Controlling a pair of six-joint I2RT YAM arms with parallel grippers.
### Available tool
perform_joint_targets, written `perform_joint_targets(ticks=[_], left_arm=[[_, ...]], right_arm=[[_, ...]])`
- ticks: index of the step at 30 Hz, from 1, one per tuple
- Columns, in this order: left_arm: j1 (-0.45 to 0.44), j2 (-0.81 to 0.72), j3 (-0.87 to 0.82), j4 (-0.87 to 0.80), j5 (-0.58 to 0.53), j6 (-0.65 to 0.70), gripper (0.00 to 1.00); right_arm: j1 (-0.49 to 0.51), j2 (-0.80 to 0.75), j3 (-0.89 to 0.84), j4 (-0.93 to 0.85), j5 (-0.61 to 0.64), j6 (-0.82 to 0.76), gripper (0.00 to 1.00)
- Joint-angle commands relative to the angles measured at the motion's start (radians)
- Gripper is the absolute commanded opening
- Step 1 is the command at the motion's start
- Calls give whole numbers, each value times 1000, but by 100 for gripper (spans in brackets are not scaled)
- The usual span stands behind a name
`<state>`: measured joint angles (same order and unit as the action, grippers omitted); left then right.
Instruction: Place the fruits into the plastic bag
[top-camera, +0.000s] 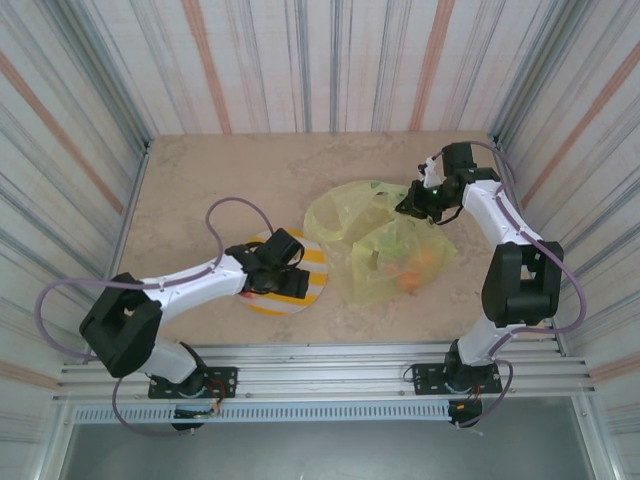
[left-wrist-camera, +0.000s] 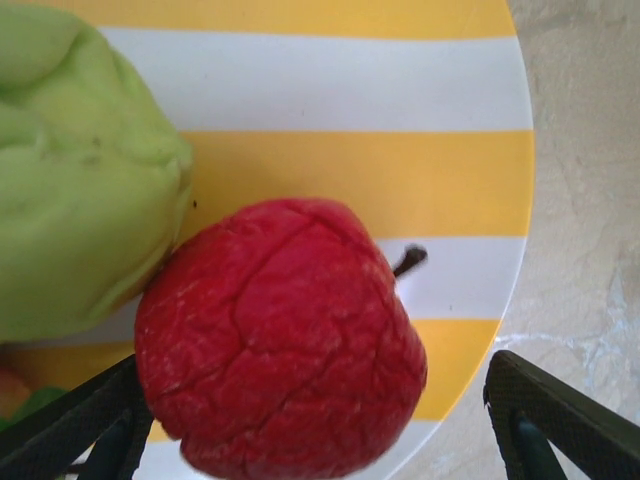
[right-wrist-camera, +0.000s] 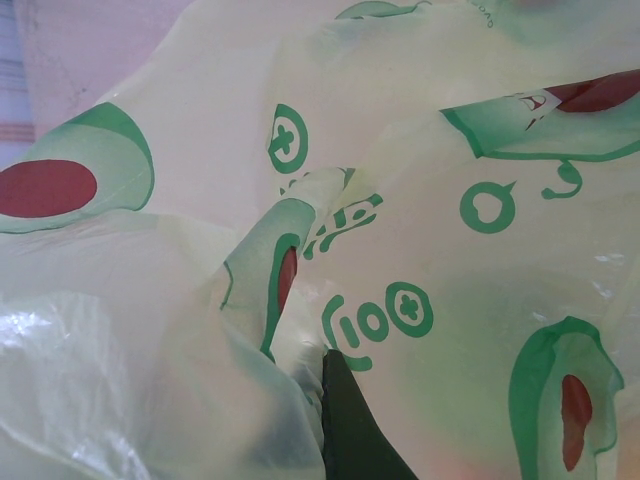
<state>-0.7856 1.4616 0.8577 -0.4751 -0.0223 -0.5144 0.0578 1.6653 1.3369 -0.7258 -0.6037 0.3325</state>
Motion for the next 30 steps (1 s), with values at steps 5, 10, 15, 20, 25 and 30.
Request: perform_joint_targets(ticks=[5, 10, 15, 20, 25, 30], left_arm=[[-35, 79, 63, 2, -87, 43, 84], [-72, 119, 87, -22, -128, 51, 72], [-91, 115, 94, -40, -135, 48, 62], [-93, 43, 97, -43, -109, 50, 58], [-93, -84, 113, -1, -66, 62, 58], [-93, -120, 164, 115, 13, 103, 57]], right_arm=[[-4, -5, -15, -3, -19, 10, 0], [-7, -5, -20, -1, -19, 8, 0], [-7, -4, -23, 1, -20, 8, 0], [-8, -2, -25, 3, -21, 8, 0], [-7, -1, -26, 6, -22, 10, 0], [-7, 2, -29, 12, -27, 13, 0]])
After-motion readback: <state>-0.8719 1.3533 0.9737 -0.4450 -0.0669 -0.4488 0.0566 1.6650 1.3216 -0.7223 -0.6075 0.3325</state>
